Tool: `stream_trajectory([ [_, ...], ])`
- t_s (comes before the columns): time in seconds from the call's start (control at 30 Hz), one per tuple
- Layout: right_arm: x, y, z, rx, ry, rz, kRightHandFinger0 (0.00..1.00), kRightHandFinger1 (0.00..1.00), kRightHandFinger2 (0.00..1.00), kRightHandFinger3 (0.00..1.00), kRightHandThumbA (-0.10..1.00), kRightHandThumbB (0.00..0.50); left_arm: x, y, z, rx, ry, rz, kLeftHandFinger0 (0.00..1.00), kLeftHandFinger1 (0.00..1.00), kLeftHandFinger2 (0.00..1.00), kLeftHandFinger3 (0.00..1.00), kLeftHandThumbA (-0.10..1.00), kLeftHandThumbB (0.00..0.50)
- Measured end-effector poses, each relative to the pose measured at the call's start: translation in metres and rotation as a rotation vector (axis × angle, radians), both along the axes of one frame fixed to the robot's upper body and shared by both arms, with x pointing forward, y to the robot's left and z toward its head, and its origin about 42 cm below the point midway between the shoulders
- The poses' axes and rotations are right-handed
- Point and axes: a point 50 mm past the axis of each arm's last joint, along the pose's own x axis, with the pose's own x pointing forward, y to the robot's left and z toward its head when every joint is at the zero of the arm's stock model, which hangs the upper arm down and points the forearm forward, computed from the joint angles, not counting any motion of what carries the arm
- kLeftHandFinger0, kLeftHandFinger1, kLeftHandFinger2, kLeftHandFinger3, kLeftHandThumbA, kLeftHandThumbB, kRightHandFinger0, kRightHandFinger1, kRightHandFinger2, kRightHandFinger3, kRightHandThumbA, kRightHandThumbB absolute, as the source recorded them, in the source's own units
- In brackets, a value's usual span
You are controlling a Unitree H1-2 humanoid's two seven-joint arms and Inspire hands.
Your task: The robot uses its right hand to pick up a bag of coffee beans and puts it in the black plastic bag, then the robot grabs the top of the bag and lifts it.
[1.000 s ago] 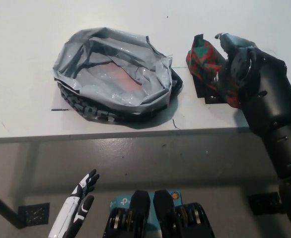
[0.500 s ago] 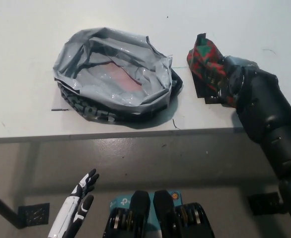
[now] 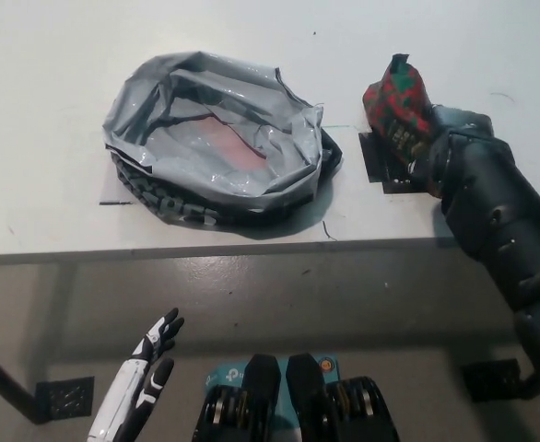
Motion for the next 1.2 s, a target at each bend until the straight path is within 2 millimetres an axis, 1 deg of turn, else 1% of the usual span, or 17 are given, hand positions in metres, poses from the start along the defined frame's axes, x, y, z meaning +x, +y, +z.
stream_trajectory([
  [0.03, 0.000, -0.002, 0.001, 0.045, -0.013, -0.008, 0.28, 0.35, 0.40, 0.31, 0.15, 0.202, 0.000, 0.000, 0.000, 0.000, 0.000, 0.000, 1.00, 1.00, 1.00, 1.00, 1.00, 0.260],
  [0.1, 0.001, -0.005, 0.002, 0.106, -0.037, -0.024, 0.18, 0.32, 0.44, 0.39, 0.16, 0.205, 0.000, 0.000, 0.000, 0.000, 0.001, 0.000, 1.00, 1.00, 1.00, 1.00, 1.00, 0.259],
  [0.17, 0.002, -0.012, 0.005, 0.188, -0.069, -0.049, 0.20, 0.34, 0.43, 0.40, 0.15, 0.206, 0.000, 0.000, -0.001, 0.000, 0.002, 0.000, 1.00, 1.00, 1.00, 1.00, 1.00, 0.259],
  [0.2, 0.003, -0.014, 0.006, 0.209, -0.076, -0.055, 0.01, 0.03, 0.14, 0.24, 0.08, 0.203, 0.000, 0.000, -0.001, 0.000, 0.002, 0.000, 1.00, 1.00, 1.00, 1.00, 1.00, 0.253],
  [0.3, 0.003, -0.021, 0.007, 0.298, -0.096, -0.082, 0.00, 0.15, 0.27, 0.29, 0.00, 0.193, 0.000, 0.000, -0.001, 0.000, 0.003, 0.000, 1.00, 1.00, 1.00, 1.00, 1.00, 0.252],
  [0.37, 0.001, -0.027, 0.003, 0.388, -0.109, -0.103, 0.02, 0.36, 0.66, 0.48, -0.06, 0.200, 0.000, 0.000, -0.001, 0.001, 0.003, 0.001, 1.00, 1.00, 1.00, 1.00, 1.00, 0.254],
  [0.43, -0.001, -0.032, -0.001, 0.482, -0.115, -0.128, 0.00, 0.41, 0.78, 0.65, -0.10, 0.207, 0.000, 0.000, -0.001, 0.001, 0.004, 0.000, 1.00, 1.00, 1.00, 1.00, 1.00, 0.252],
  [0.53, -0.003, -0.038, -0.005, 0.579, -0.119, -0.156, 0.00, 0.35, 0.78, 0.74, -0.10, 0.195, 0.000, 0.000, -0.001, 0.001, 0.004, 0.001, 1.00, 1.00, 1.00, 1.00, 1.00, 0.240],
  [0.6, -0.005, -0.042, -0.010, 0.653, -0.116, -0.180, 0.00, 0.31, 0.75, 0.68, -0.10, 0.200, 0.000, 0.000, -0.001, 0.001, 0.005, 0.001, 1.00, 1.00, 1.00, 1.00, 1.00, 0.241],
  [0.63, -0.006, -0.045, -0.012, 0.695, -0.117, -0.194, 0.00, 0.29, 0.75, 0.80, -0.10, 0.192, 0.000, 0.000, -0.001, 0.001, 0.005, 0.001, 1.00, 1.00, 1.00, 1.00, 1.00, 0.249],
  [0.7, -0.008, -0.051, -0.016, 0.790, -0.122, -0.228, 0.00, 0.28, 0.75, 0.82, -0.10, 0.196, 0.000, 0.000, -0.001, 0.001, 0.005, 0.001, 1.00, 1.00, 1.00, 1.00, 1.00, 0.254],
  [0.83, -0.013, -0.055, -0.024, 0.942, -0.121, -0.274, 0.00, 0.32, 0.80, 0.52, -0.10, 0.196, 0.000, 0.000, -0.001, 0.001, 0.007, 0.001, 1.00, 1.00, 1.00, 1.00, 1.00, 0.263],
  [0.87, -0.013, -0.055, -0.025, 0.964, -0.121, -0.281, 0.00, 0.30, 0.76, 0.29, -0.10, 0.191, 0.000, 0.000, -0.001, 0.001, 0.007, 0.001, 1.00, 1.00, 1.00, 1.00, 1.00, 0.263],
  [0.9, -0.014, -0.055, -0.026, 0.990, -0.121, -0.288, 0.00, 0.30, 0.76, 0.29, -0.10, 0.191, 0.000, 0.000, -0.001, 0.001, 0.007, 0.001, 1.00, 1.00, 1.00, 1.00, 1.00, 0.263],
  [1.07, -0.018, -0.056, -0.034, 1.161, -0.108, -0.337, 0.00, 0.17, 0.57, 0.58, -0.10, 0.169, -0.001, 0.001, -0.002, 0.001, 0.010, 0.002, 1.00, 1.00, 1.00, 1.00, 1.00, 0.252],
  [1.1, -0.019, -0.059, -0.035, 1.214, -0.105, -0.356, 0.00, 0.17, 0.57, 0.58, -0.10, 0.169, -0.002, 0.001, -0.003, 0.001, 0.013, 0.003, 1.00, 1.00, 1.00, 1.00, 1.00, 0.252],
  [1.2, -0.020, -0.062, -0.036, 1.305, -0.101, -0.385, 0.00, 0.19, 0.58, 0.80, -0.10, 0.161, -0.004, 0.001, -0.003, 0.002, 0.016, 0.004, 1.00, 1.00, 1.00, 1.00, 1.00, 0.247],
])
